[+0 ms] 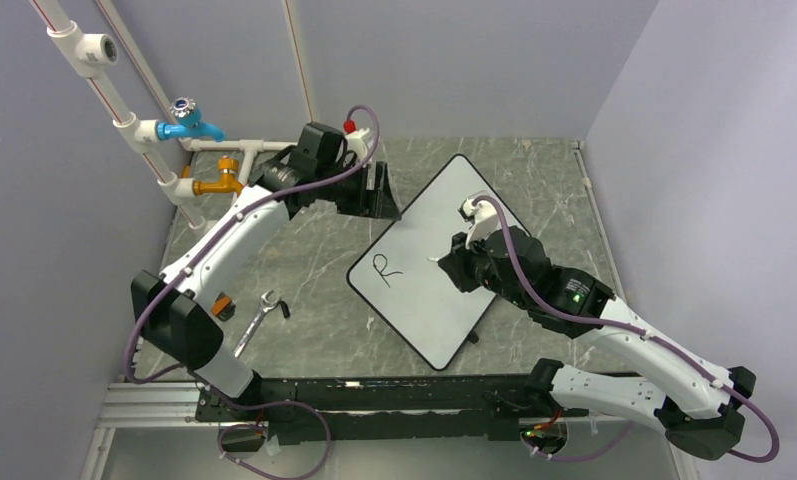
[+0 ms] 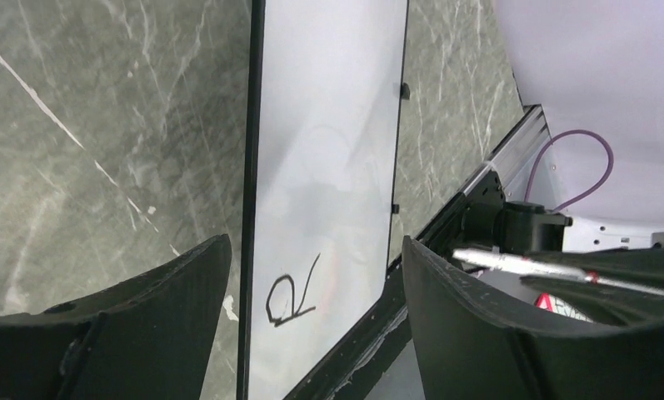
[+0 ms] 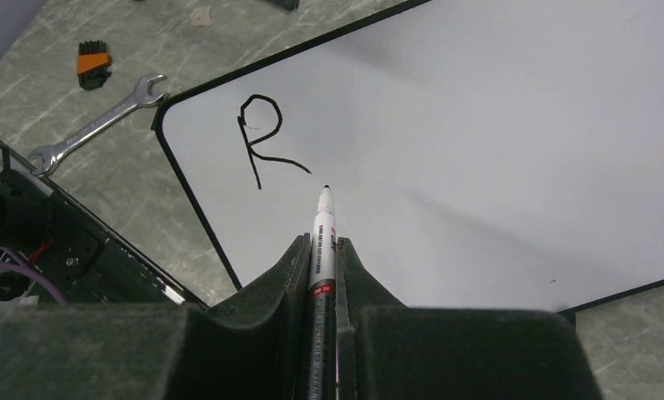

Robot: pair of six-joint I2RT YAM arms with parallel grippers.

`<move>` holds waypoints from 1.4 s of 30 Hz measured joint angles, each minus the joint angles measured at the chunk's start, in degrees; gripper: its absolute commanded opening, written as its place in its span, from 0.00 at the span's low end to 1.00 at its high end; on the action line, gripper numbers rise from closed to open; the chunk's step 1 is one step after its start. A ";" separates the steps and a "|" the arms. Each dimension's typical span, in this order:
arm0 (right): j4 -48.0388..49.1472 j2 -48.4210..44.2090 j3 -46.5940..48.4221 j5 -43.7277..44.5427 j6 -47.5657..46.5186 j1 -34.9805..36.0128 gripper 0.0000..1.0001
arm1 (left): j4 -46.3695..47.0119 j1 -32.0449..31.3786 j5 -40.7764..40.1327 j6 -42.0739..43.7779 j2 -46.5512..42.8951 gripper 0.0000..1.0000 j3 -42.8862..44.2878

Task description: Write a sentence on the whiteboard

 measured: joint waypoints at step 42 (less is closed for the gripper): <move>3.06 2.93 -0.35 -7.34 -4.24 -3.52 0.00 | 5.46 6.67 1.60 -6.34 5.01 0.85 7.50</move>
